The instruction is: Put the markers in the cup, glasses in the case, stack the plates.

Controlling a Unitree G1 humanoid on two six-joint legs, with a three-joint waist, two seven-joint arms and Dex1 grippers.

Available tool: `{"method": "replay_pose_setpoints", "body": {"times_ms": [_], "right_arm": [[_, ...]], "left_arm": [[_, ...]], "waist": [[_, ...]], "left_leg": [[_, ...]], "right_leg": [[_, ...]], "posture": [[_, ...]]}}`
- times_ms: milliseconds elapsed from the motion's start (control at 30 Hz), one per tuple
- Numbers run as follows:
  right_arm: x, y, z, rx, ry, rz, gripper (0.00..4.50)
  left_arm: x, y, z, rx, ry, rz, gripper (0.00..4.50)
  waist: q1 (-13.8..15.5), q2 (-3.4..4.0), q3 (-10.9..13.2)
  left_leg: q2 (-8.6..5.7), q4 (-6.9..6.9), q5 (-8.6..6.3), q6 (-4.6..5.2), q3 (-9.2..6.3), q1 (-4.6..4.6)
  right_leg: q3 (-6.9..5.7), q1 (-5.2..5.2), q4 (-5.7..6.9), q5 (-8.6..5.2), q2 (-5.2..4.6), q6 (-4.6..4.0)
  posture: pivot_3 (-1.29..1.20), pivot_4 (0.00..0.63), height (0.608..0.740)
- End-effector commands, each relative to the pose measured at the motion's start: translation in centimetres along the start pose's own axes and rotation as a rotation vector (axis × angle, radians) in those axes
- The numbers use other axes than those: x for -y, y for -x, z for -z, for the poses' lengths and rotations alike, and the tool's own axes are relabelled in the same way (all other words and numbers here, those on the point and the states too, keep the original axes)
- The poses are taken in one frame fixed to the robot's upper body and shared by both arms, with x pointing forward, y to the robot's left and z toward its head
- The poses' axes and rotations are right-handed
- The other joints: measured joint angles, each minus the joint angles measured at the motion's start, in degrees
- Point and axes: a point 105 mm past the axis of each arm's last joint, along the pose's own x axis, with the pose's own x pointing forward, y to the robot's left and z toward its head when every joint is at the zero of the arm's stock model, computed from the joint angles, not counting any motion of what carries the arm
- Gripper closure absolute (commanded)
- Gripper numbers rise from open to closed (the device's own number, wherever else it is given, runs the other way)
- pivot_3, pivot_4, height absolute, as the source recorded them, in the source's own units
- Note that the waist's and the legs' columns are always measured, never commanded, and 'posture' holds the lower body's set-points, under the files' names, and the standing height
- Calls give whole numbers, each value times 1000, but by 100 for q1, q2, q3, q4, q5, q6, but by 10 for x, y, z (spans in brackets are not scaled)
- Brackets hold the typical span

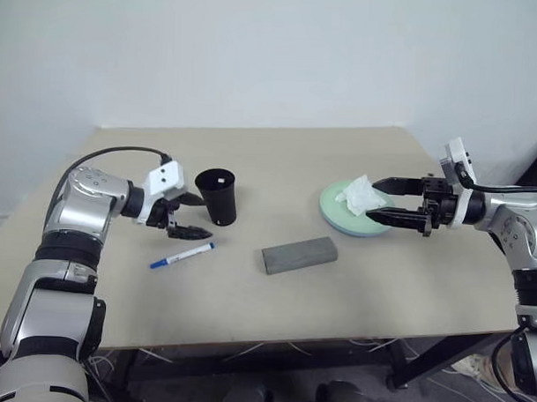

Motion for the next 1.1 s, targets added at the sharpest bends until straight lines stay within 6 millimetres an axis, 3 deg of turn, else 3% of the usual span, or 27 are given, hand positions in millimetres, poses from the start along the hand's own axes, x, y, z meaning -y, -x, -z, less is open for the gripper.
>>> {"method": "replay_pose_setpoints", "body": {"times_ms": [33,333,733,867,1100], "right_arm": [[0,1,-14,15,59,0,29],[-3,0,-13,15,63,-1,29],[-6,-2,-11,15,61,-5,29],[-6,-3,-11,14,60,-6,29],[-7,-3,-11,14,60,-5,29]], "left_arm": [[-10,-7,0,-75,-63,-63,38],[0,-35,21,-181,-51,-30,38],[0,-32,38,-274,36,-6,38],[3,-32,43,-290,52,15,844],[8,-34,47,-303,69,44,3298]], "waist": [[7,0,0],[10,0,0],[5,0,0],[0,0,0],[0,0,-1]], "left_leg": [[-1,0,0,0,0,-2],[-10,1,0,1,-1,-20],[-10,4,0,1,-1,-18],[-10,4,0,1,0,-18],[-8,5,1,2,0,-10]], "right_leg": [[0,0,0,1,0,1],[-1,-14,0,8,1,12],[-4,-13,3,7,3,12],[-3,-13,3,7,6,12],[-4,-11,13,7,7,12]], "posture": [[0,0,732],[0,0,732],[0,0,732],[0,0,732],[0,0,732]]}}
